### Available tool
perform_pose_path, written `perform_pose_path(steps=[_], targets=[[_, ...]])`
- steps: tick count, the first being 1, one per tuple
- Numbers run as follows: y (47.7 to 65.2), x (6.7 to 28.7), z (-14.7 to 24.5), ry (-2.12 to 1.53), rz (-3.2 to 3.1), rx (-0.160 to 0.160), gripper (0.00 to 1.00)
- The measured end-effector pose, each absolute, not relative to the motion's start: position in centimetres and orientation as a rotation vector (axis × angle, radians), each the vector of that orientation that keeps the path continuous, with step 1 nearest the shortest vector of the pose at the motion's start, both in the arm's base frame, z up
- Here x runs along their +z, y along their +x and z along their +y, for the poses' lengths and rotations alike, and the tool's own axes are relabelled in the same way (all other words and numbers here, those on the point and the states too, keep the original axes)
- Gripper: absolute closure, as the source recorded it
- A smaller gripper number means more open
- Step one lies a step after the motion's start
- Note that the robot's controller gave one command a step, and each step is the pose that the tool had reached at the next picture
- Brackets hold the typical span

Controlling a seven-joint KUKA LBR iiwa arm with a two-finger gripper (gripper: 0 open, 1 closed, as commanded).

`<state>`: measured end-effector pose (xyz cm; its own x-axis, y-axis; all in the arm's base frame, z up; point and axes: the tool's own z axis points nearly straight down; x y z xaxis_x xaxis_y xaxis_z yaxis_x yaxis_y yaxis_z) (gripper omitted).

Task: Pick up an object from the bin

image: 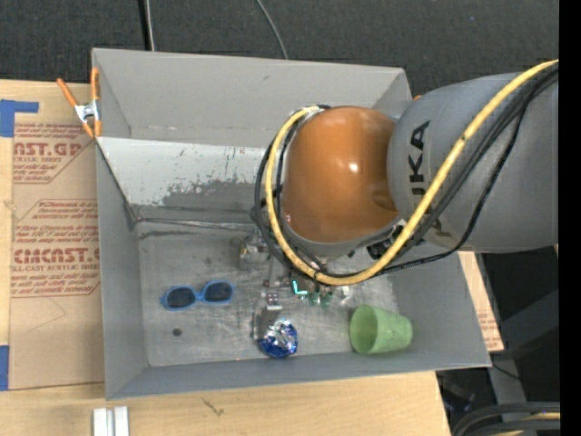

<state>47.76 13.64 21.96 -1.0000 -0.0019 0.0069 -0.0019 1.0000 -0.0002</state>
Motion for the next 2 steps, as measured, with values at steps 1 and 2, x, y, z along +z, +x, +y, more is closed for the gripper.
perform_pose_path(steps=[1,2], targets=[[51.1,11.3,18.7,0.169,-3.132,0.000,0.00],[51.2,7.8,17.7,0.451,-3.110,-0.001,0.00]])
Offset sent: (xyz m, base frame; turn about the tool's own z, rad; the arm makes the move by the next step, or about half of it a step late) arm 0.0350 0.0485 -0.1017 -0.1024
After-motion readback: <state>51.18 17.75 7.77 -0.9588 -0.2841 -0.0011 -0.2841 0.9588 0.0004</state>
